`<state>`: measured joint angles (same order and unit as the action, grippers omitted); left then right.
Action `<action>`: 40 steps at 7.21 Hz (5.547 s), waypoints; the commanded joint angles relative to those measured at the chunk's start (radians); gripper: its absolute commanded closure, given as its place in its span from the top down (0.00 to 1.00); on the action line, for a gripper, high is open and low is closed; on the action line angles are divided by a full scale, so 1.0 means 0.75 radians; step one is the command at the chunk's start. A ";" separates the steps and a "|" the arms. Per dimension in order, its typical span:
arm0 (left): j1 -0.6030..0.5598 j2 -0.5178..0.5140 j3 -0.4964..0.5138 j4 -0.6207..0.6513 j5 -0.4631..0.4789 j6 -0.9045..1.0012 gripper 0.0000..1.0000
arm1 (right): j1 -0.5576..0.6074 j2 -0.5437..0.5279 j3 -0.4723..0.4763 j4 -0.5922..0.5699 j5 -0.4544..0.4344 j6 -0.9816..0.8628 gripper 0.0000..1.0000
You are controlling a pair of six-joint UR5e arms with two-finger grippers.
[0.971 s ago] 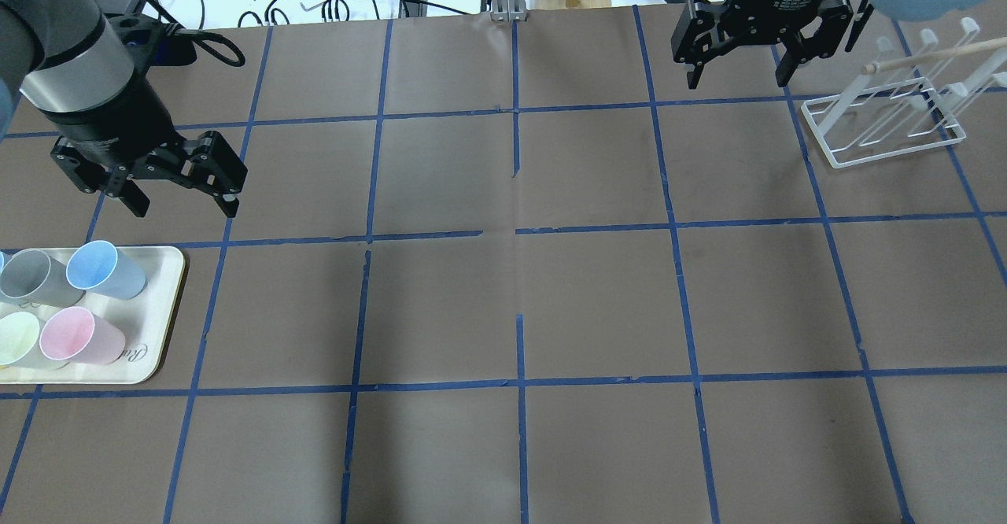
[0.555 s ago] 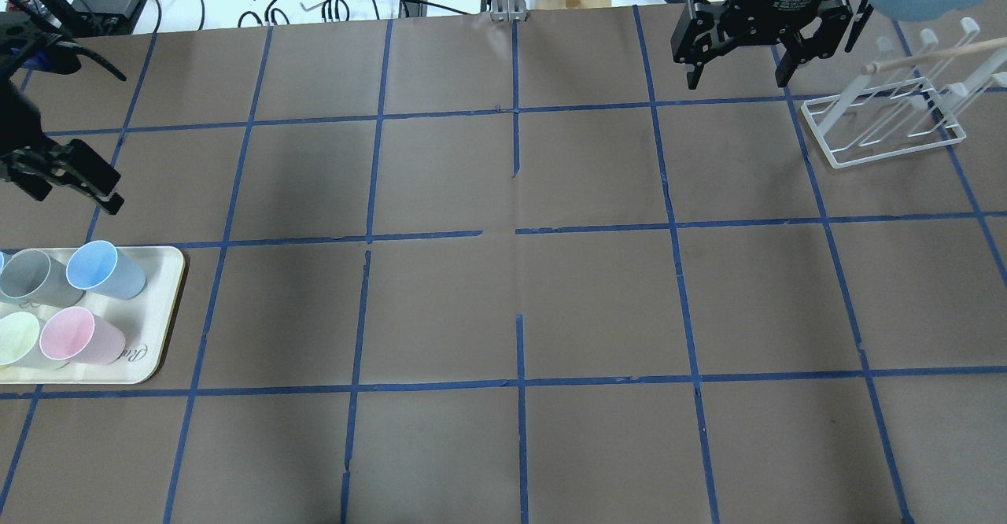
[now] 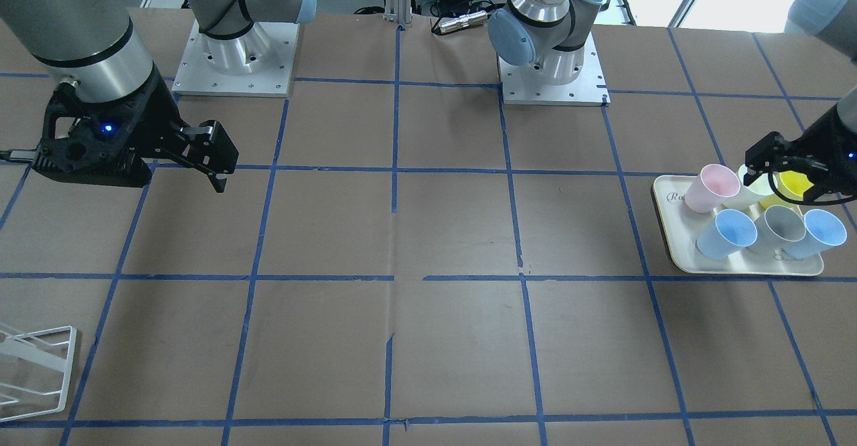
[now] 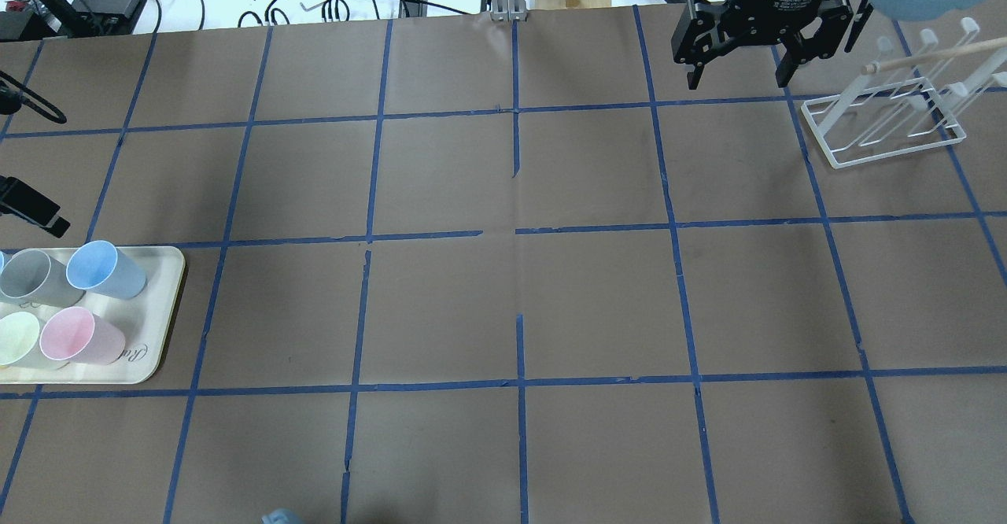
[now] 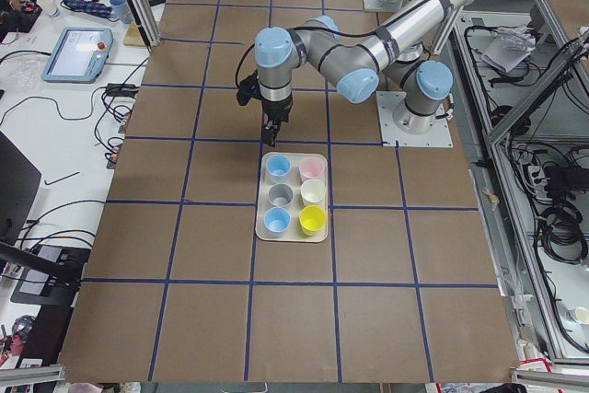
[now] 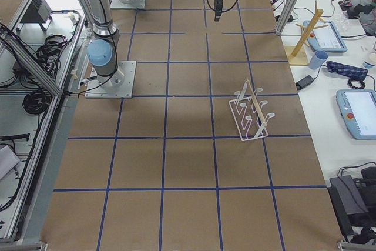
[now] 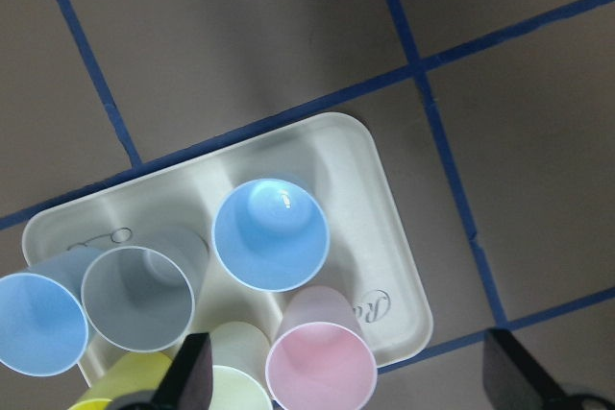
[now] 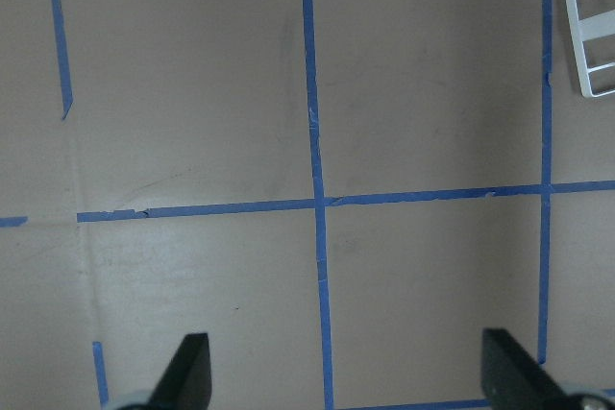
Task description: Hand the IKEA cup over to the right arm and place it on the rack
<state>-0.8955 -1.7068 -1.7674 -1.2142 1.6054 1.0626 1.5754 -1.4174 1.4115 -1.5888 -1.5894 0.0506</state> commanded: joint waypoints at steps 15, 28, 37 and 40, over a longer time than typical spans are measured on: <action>0.047 -0.330 0.009 0.144 0.011 0.199 0.00 | 0.000 0.008 0.000 -0.011 0.010 0.004 1.00; -0.761 0.093 0.062 -0.258 -1.228 -1.387 0.00 | -0.149 0.002 -0.002 -0.015 0.112 -0.461 1.00; -0.933 0.302 -0.235 -0.236 -1.965 -1.623 0.00 | -0.368 -0.171 -0.002 0.827 1.336 -0.823 1.00; -0.935 0.388 -0.347 -0.206 -2.020 -1.585 0.00 | -0.368 -0.215 0.000 1.145 1.362 -0.806 1.00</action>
<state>-1.5959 -1.4434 -1.9881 -1.3826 0.1096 -0.1438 1.2987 -1.5729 1.4101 -0.7893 -0.5824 -0.5561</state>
